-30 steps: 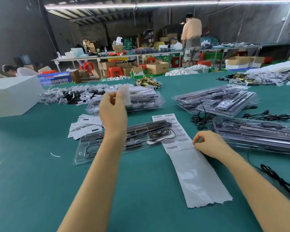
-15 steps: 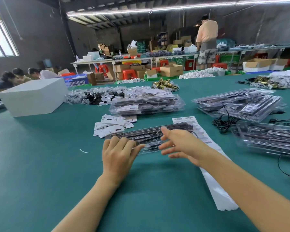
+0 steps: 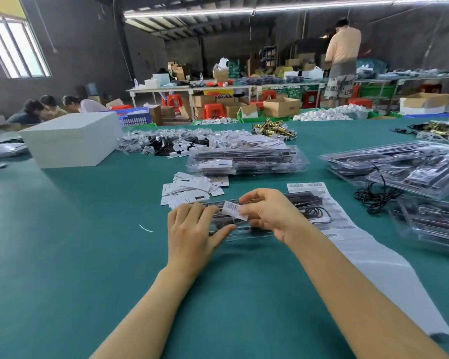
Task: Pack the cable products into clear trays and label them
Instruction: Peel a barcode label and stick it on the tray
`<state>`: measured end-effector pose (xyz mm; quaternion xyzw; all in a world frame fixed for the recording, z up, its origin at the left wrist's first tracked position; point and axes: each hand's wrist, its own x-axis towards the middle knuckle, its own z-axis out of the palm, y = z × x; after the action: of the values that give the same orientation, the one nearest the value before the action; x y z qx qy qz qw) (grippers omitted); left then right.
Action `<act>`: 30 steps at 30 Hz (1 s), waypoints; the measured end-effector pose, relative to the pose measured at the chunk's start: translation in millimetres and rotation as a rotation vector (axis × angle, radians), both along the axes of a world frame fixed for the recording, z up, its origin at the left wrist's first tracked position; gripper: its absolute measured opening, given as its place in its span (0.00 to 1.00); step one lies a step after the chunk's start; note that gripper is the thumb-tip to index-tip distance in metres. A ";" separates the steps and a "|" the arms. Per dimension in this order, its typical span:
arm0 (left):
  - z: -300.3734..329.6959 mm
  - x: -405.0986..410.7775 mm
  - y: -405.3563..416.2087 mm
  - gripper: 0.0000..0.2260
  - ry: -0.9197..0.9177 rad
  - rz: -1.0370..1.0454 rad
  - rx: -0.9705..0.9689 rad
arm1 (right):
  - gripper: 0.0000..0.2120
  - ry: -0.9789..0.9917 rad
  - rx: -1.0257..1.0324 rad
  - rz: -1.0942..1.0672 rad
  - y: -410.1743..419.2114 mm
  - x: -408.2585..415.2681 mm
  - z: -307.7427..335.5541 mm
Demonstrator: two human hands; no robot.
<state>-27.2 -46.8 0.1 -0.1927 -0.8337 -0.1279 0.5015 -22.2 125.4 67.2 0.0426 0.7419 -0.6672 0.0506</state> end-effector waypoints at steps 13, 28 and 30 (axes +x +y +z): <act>3.4 -4.5 -14.2 0.14 -0.821 0.304 0.611 | 0.08 0.192 0.304 0.078 27.2 -3.7 6.6; 2.8 -1.4 -5.0 0.06 -0.823 -0.022 0.521 | 0.08 0.193 0.239 0.093 0.1 -12.9 -19.8; 2.9 -1.3 -4.5 0.05 -0.822 -0.023 0.528 | 0.07 0.212 0.308 0.101 -5.6 -13.7 -26.9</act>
<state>-28.5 -51.3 3.1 -0.0016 -0.8995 -0.4060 0.1613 -35.9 119.8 40.2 -0.0579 0.8378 -0.5429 -0.0014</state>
